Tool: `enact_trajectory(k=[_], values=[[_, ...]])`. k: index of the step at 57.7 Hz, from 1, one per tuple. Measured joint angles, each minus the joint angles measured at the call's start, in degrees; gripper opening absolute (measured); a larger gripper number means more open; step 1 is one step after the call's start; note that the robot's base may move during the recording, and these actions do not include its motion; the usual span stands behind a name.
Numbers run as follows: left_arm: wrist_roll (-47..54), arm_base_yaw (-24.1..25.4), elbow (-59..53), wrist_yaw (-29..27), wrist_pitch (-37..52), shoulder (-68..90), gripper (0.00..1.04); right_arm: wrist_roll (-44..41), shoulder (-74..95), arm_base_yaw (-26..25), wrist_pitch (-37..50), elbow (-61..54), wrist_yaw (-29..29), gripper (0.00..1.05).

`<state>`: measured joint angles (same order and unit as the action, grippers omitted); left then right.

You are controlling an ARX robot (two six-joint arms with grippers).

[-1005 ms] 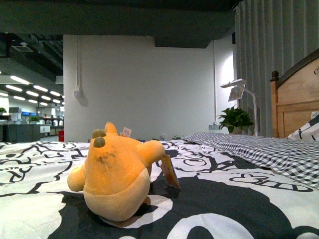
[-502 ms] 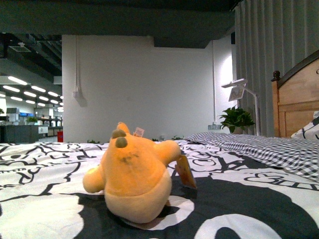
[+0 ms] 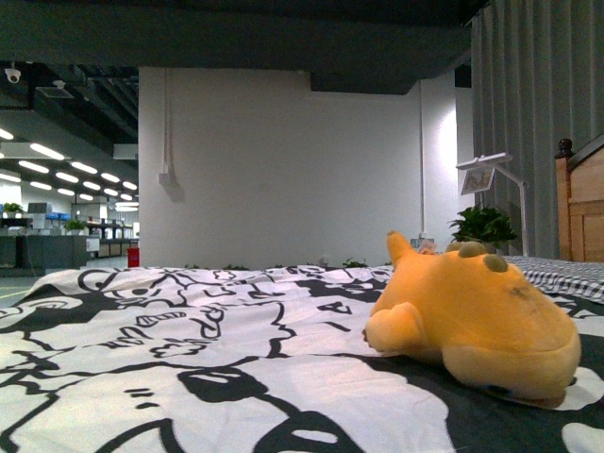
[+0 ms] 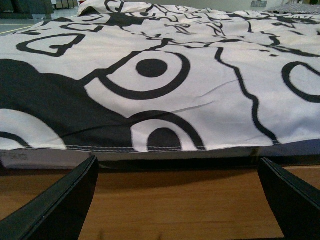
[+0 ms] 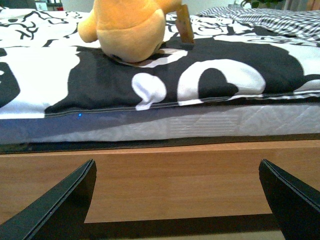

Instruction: Put away toys

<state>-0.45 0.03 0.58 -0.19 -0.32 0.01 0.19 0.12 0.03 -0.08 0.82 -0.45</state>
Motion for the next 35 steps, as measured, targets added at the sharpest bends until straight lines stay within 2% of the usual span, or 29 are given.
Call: enact_trajectory(k=[35], values=[[0.0, 0.0, 0.0, 0.2, 0.0, 0.0, 0.98, 0.0, 0.0, 0.0, 0.0, 0.0, 0.2, 0.98]])
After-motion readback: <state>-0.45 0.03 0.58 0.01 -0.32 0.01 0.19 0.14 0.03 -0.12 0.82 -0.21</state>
